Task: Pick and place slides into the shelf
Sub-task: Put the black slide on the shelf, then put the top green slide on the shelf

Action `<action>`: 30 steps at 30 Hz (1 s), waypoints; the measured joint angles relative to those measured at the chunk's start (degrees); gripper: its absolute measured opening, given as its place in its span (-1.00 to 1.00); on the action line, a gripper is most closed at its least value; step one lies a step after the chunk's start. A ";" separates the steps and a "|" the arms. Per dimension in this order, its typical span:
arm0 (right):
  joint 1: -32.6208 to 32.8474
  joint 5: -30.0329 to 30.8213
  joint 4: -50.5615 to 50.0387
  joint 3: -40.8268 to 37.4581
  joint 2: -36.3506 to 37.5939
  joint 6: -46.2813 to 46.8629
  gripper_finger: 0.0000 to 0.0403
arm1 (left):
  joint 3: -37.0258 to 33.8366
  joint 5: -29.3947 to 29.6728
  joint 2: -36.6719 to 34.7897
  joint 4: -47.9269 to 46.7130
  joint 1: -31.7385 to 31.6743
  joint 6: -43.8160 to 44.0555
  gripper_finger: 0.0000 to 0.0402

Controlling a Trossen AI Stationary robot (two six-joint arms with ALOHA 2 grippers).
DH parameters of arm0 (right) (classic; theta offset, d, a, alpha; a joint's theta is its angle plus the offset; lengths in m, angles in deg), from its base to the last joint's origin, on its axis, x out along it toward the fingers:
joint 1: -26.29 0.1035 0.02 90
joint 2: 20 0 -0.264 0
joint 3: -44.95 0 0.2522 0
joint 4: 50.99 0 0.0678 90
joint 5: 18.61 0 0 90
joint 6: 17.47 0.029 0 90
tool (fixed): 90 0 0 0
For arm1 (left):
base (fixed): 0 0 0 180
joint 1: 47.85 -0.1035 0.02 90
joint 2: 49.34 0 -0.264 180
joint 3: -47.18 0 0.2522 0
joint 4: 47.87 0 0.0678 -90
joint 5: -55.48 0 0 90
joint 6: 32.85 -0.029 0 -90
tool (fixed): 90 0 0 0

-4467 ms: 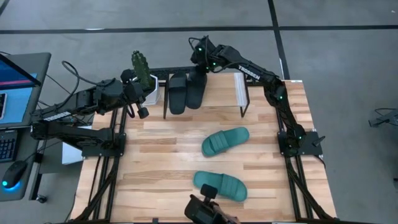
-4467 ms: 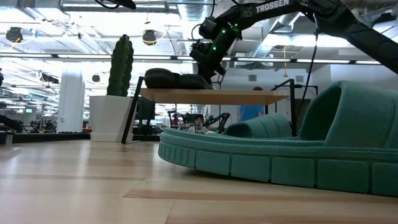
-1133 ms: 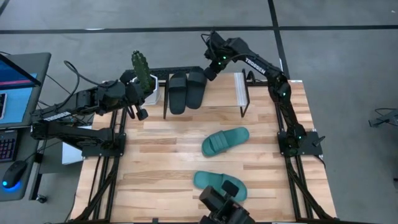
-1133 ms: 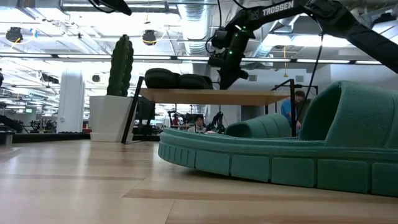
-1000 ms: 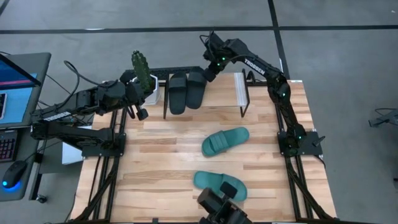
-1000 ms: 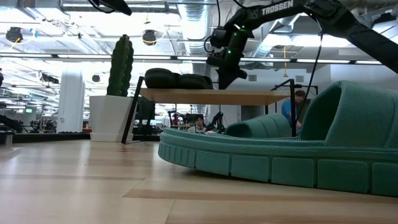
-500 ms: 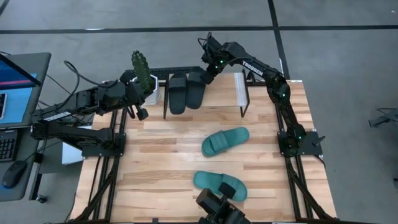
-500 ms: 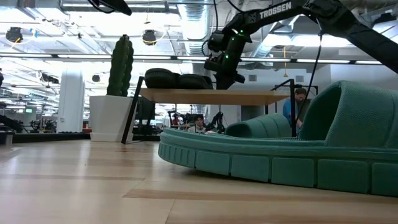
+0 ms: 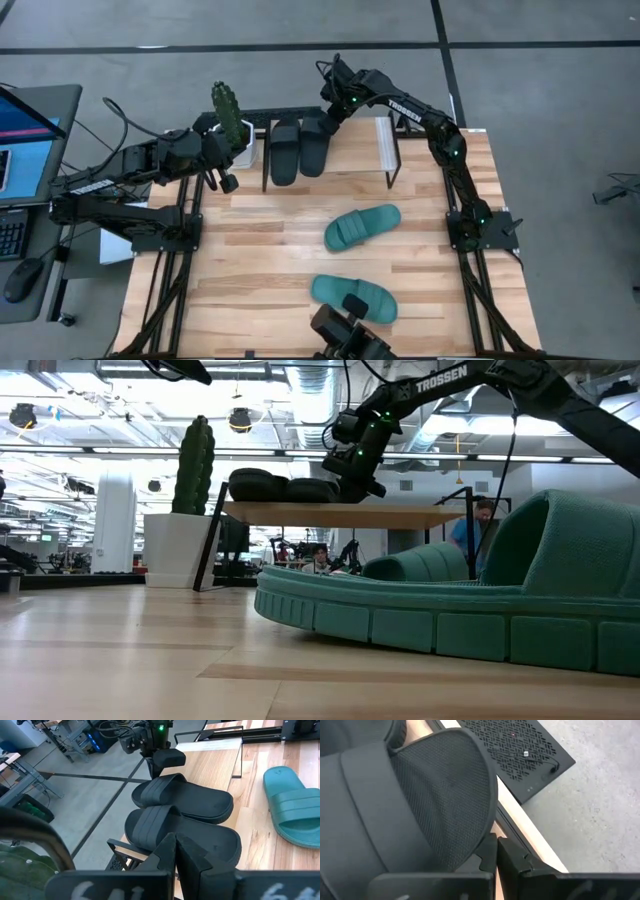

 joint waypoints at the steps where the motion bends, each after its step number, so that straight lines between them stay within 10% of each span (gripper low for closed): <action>1: 0.00 -0.06 0.06 0.00 0.00 -0.06 -1.00 | 0.00 0.00 0.00 0.00 0.00 0.00 -1.00; 30: -0.63 10.97 8.05 4.76 7.48 -2.03 -1.00 | 0.02 -5.27 -2.46 5.20 0.00 4.86 -1.00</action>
